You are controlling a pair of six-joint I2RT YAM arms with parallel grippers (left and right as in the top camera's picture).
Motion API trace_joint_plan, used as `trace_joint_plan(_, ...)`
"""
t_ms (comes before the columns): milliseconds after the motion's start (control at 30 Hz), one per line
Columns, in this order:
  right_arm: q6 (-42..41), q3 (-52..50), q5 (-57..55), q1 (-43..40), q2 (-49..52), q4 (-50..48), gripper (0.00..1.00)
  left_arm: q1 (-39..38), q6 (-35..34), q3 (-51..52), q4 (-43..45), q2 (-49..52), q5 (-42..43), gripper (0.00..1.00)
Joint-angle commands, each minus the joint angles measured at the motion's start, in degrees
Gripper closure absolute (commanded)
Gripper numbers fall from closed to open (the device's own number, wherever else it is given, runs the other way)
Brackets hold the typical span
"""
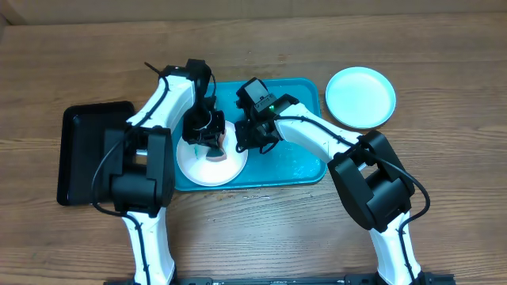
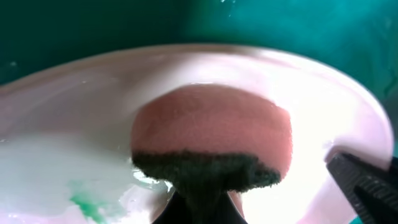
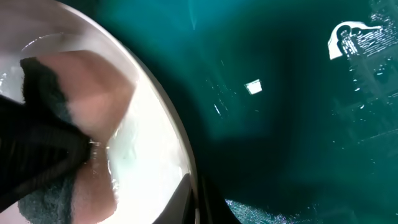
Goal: Clean dirty plates on tray and stack at the side
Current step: 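Scrub the white plate with the sponge while the right gripper holds it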
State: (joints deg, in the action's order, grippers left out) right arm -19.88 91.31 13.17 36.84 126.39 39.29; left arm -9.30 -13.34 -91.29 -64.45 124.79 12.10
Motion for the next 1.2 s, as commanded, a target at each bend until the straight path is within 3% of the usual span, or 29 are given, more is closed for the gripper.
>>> trace_joint_plan(0,-0.3,-1.3,-4.2,-0.3,1.7,0.6,0.96,0.7,-3.6,4.6,-0.7,1.1,-14.5,0.96)
trace_joint_plan(200,-0.3,-1.3,-4.2,-0.3,1.7,0.6,0.96,1.5,-13.8,4.2,-3.3,1.1,-28.7,0.96)
trace_joint_plan(600,-0.3,-1.3,-4.2,-0.3,1.7,0.6,0.96,1.4,-14.2,-1.5,-4.0,1.1,-35.6,0.96)
trace_joint_plan(733,-0.3,-1.3,-4.2,-0.3,1.7,0.6,0.96,1.4,-14.1,-1.5,-1.0,1.1,-27.0,0.96)
trace_joint_plan(900,-0.3,-1.3,-4.2,-0.3,1.7,0.5,0.96,0.9,-12.7,0.5,2.9,1.1,-3.6,0.96)
trace_joint_plan(1000,-0.3,-1.3,-4.2,-0.3,1.7,0.4,0.96,-0.5,-5.3,1.5,4.5,1.1,5.9,0.96)
trace_joint_plan(1167,-0.3,-1.3,-4.2,-0.3,1.7,0.4,0.96,-2.1,4.5,1.5,2.5,1.1,6.8,0.96)
